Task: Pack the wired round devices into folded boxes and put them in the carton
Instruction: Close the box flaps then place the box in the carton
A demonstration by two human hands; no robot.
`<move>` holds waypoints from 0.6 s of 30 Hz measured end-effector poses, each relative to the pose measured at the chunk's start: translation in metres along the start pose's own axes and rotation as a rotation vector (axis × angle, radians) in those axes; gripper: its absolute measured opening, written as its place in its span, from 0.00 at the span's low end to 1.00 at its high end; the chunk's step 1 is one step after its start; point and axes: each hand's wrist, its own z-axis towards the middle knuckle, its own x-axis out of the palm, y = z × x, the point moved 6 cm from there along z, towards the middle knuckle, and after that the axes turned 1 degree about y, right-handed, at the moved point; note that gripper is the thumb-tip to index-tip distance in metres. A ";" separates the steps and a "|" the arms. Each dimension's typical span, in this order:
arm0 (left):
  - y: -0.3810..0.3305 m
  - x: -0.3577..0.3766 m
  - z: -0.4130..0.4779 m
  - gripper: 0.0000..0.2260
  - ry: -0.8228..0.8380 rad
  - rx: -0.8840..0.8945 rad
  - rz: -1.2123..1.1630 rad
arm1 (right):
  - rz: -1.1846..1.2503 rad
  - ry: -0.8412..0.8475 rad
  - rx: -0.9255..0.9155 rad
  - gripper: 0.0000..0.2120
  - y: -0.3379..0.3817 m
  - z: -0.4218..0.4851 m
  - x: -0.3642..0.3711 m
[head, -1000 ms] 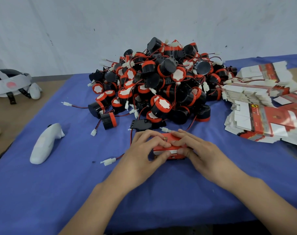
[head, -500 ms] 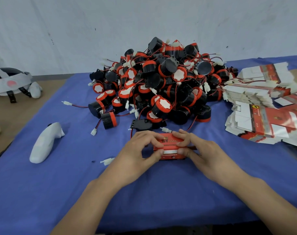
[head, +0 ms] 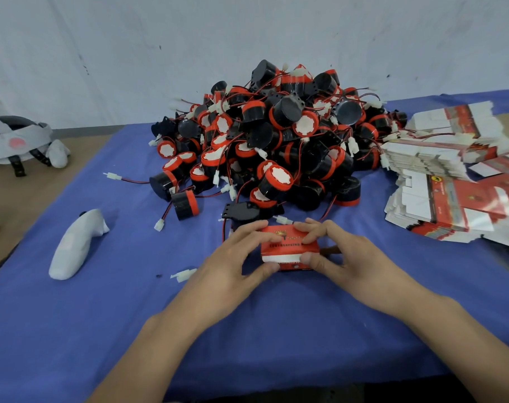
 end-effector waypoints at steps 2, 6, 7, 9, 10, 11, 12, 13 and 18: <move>-0.001 0.000 0.000 0.20 -0.002 0.008 0.007 | -0.007 0.010 -0.001 0.16 0.000 -0.001 -0.001; -0.002 -0.001 0.000 0.19 -0.013 0.011 0.006 | -0.047 0.019 0.003 0.19 0.003 0.000 -0.002; -0.002 -0.001 0.000 0.19 -0.018 0.010 0.005 | -0.047 0.021 0.004 0.19 0.003 0.000 -0.002; -0.003 -0.002 0.000 0.20 -0.028 0.008 -0.008 | -0.035 0.021 0.018 0.17 0.003 0.000 -0.001; -0.004 -0.003 0.000 0.21 -0.030 0.007 -0.011 | -0.025 0.018 0.021 0.16 0.003 0.000 -0.002; -0.004 -0.003 0.000 0.21 -0.029 0.008 -0.008 | -0.014 0.013 0.020 0.16 0.002 0.000 -0.002; -0.004 -0.003 -0.001 0.21 -0.024 0.007 -0.003 | -0.005 0.009 0.017 0.16 0.002 0.000 -0.002; -0.005 -0.003 -0.001 0.20 -0.017 0.007 0.005 | 0.002 0.008 0.016 0.16 0.003 0.000 -0.002; -0.007 -0.004 -0.002 0.19 -0.005 0.012 0.026 | 0.055 0.024 0.031 0.16 0.005 -0.002 -0.002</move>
